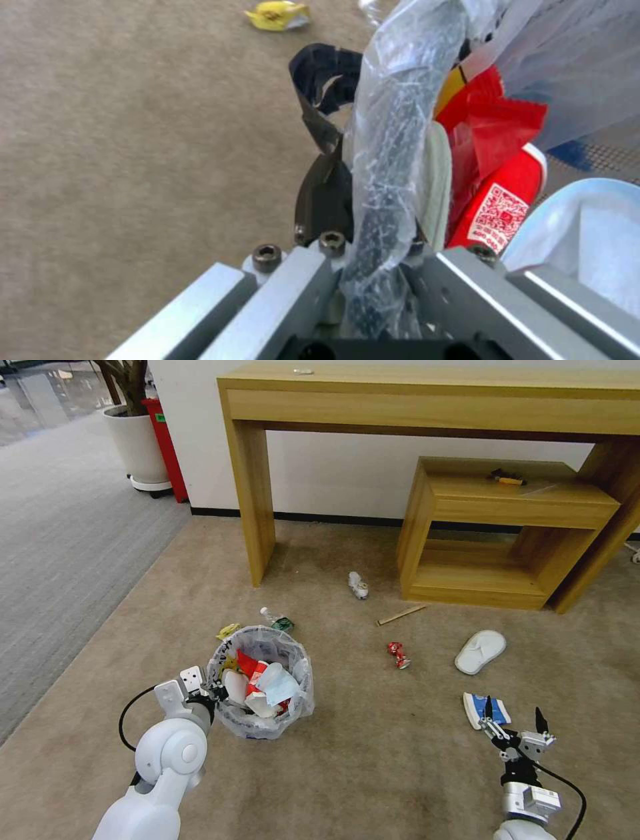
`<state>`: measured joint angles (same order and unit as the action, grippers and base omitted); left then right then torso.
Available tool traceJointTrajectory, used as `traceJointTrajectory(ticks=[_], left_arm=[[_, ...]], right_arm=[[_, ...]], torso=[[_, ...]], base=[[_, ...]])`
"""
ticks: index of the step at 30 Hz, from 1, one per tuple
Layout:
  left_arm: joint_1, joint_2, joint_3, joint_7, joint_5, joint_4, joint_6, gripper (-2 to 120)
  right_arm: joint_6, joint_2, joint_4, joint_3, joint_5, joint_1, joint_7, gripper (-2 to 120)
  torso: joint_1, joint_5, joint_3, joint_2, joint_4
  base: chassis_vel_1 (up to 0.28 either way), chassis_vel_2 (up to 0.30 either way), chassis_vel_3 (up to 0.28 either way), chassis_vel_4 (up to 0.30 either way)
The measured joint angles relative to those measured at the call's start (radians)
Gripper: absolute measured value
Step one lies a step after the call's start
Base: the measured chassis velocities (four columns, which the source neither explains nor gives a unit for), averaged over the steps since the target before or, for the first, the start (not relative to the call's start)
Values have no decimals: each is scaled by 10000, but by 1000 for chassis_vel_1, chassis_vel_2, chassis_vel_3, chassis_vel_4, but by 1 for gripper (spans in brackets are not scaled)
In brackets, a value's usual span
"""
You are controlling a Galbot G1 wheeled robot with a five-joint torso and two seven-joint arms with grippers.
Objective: Pick up the trash bin and place the garbage on the floor into it.
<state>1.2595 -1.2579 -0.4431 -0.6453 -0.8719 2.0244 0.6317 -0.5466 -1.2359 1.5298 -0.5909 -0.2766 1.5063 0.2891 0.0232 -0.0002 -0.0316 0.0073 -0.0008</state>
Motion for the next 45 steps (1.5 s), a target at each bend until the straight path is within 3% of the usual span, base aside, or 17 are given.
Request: traceJointTrajectory(ticks=[18, 34, 38, 41, 45], left_arm=[[37, -179, 52, 13, 133, -62, -8, 0], [186, -230, 23, 47, 208, 20, -64, 0], [173, -227, 28, 52, 204, 50, -68, 0], [144, -219, 44, 48, 199, 76, -68, 0], [134, -222, 58, 47, 196, 87, -68, 0]], right_arm=[[-197, -138, -343, 70, 358, -127, -68, 98], [-369, -253, -652, 298, 772, -224, -12, 98], [168, -148, -1003, 540, 925, -224, 470, 100], [1501, 144, -1574, 978, 1541, -85, 1447, 100], [2312, 531, -2251, 1481, 1791, -95, 2003, 100]], torso=[[0, -1, 0, 0, 3], [3, 4, -4, -1, 5], [5, -1, -5, -1, 0], [-1, -1, 1, 0, 0], [-3, -2, 2, 0, -3]], base=[[-58, -44, 50, 55], [-161, 158, 148, -152], [-140, 73, 94, -89], [0, 0, 0, 0], [15, -11, -5, 11]])
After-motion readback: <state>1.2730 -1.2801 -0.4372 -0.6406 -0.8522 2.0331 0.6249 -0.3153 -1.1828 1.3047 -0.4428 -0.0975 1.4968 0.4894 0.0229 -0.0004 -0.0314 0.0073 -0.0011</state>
